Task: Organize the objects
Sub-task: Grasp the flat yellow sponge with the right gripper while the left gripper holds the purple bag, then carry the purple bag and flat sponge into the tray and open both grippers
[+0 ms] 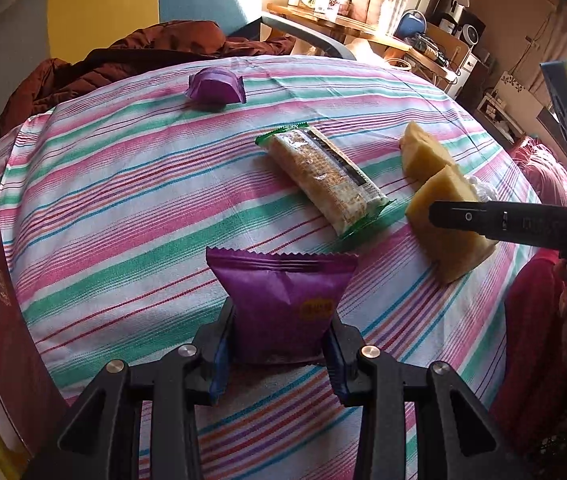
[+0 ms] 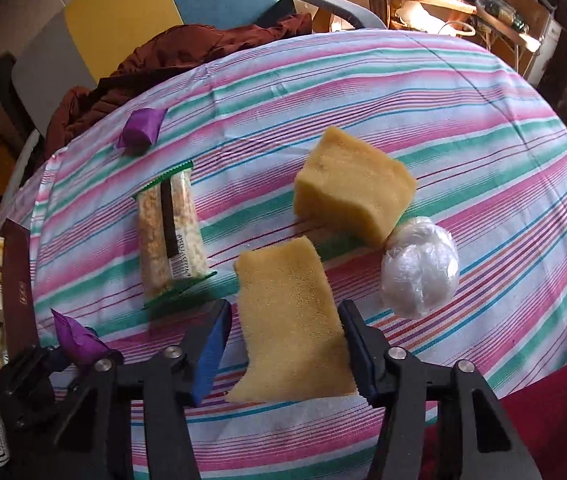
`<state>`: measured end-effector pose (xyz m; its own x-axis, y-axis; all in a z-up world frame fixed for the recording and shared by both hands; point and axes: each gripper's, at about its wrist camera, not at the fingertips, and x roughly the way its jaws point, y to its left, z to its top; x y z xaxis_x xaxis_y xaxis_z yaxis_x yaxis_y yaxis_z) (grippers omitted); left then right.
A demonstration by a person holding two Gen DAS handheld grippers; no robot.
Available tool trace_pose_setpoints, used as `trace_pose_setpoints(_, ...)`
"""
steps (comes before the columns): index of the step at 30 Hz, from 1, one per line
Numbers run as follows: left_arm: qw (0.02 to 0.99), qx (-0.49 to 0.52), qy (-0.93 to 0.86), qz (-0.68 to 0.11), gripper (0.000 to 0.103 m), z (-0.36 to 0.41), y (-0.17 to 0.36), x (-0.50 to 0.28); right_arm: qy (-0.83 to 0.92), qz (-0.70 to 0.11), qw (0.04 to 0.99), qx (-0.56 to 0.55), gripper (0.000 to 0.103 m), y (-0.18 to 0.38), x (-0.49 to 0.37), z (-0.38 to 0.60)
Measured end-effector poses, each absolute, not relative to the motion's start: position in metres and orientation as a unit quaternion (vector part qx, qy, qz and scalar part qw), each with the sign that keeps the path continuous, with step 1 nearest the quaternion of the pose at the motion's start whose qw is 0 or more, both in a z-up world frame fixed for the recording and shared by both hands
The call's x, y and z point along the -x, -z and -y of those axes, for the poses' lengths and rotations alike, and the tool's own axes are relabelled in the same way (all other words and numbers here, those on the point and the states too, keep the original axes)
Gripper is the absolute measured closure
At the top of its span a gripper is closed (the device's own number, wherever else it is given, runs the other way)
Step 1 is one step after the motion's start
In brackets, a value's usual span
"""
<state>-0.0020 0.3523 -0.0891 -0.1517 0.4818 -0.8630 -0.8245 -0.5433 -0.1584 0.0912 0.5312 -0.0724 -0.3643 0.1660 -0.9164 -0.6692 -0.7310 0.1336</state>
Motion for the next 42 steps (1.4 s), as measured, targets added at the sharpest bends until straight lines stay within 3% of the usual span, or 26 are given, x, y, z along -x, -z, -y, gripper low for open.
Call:
trace_pose_setpoints(18,0.440,0.440,-0.774,-0.121,0.065,-0.261,0.031,-0.016,-0.845,-0.214,0.217,0.440,0.057,0.044,-0.084,-0.510)
trace_pose_setpoints(32,0.334,0.422,-0.842,-0.014,0.065,-0.118,-0.010,0.029,-0.859,-0.184,0.182,0.442,0.057,0.036,-0.076,-0.479)
trace_pose_setpoints(42,0.264,0.440,-0.858,0.020,0.065,-0.044,0.004,0.036,-0.889,-0.177,0.053,0.419,0.057,0.007,-0.039,-0.381)
